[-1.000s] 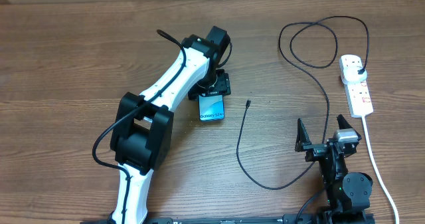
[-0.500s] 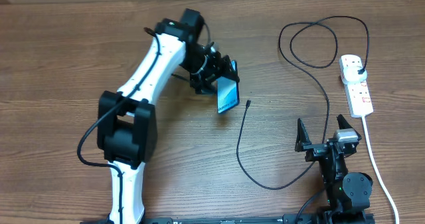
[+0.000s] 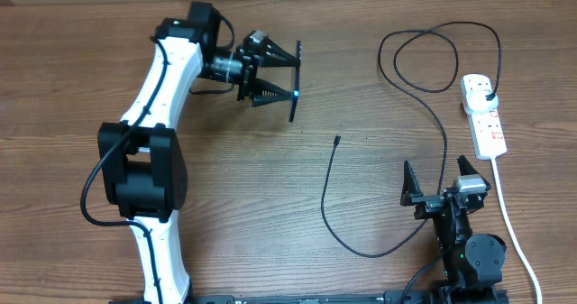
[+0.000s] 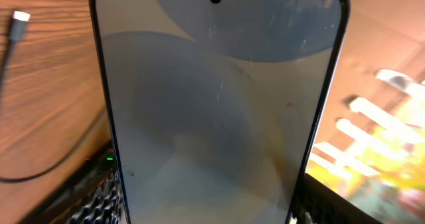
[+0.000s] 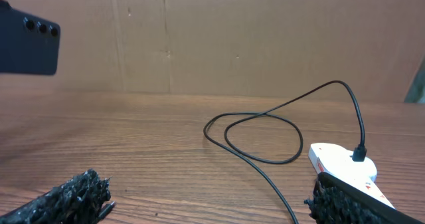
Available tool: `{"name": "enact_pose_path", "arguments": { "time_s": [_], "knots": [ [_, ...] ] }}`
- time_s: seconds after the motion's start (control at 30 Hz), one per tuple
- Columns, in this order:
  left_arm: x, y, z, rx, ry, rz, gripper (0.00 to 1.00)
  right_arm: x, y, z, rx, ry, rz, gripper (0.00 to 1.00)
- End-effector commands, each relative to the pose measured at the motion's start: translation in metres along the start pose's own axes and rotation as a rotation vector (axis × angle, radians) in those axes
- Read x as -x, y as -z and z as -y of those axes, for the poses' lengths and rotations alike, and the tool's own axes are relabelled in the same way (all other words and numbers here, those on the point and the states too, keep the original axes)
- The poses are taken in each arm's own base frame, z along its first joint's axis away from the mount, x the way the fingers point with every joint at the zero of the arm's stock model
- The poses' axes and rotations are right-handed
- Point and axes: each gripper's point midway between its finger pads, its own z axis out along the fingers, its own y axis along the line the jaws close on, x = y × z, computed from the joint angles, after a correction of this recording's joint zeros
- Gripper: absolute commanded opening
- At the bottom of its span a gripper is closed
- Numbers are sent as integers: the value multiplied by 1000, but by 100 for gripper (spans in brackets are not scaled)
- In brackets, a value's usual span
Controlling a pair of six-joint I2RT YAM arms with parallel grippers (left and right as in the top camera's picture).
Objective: Plug charger to phone and switch on socket
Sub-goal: 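Swing the left gripper with the phone up and left, away from the cable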
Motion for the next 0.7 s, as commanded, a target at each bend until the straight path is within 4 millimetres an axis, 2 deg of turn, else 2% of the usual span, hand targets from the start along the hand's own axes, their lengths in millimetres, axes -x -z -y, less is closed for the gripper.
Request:
{"name": "enact_pose_path", "arguments": {
  "time_s": [0.0,0.2,0.67],
  "knots": [
    [-13,14,37,-167,-41,-61,72,-2,0,2,-8,2,2,100],
    [-10,20,37,-172,-9,-50,73,-2,0,2,-8,2,2,100],
    [-10,20,37,-165,246,-72,73,-2,0,2,-8,2,3,100]
  ]
}}
